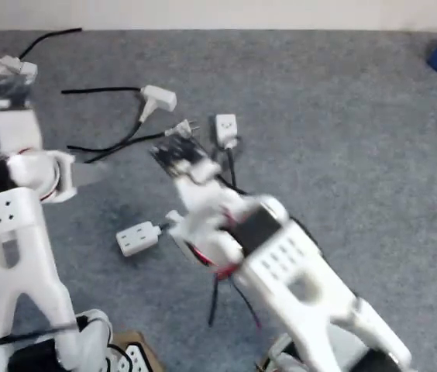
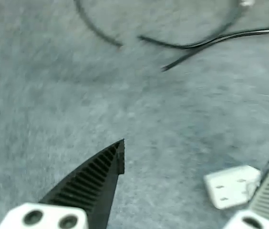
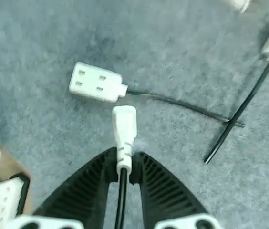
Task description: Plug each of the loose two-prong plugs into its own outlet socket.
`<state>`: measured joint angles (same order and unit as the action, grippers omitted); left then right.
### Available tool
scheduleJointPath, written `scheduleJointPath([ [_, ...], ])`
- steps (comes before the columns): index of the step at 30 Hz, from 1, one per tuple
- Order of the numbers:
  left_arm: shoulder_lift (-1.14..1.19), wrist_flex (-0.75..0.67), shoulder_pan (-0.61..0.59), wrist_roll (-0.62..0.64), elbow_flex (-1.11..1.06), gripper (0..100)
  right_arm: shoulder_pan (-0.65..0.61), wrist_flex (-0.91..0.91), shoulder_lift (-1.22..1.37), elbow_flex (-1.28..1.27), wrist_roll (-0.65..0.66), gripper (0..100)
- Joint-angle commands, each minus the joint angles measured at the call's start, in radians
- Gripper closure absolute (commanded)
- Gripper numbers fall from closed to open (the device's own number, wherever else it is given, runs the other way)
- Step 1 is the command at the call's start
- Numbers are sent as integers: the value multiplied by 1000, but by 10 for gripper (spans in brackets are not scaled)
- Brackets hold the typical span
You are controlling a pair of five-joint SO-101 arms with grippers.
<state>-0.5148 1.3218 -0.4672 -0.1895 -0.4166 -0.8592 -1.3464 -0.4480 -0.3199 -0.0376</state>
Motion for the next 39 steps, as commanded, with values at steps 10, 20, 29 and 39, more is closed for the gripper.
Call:
scheduleJointPath([
  [10, -10, -365, -394, 43, -240, 572, -53, -417, 829, 1013, -15, 991],
  [20, -2, -388, -415, 43, -246, 572, -71, -418, 908, 970, -40, 991],
  [29, -8, -388, -423, 41, -285, 572, -87, -418, 912, 966, -175, 991],
  [39, -8, -388, -424, 41, -292, 572, -88, -414, 912, 969, -321, 991],
])
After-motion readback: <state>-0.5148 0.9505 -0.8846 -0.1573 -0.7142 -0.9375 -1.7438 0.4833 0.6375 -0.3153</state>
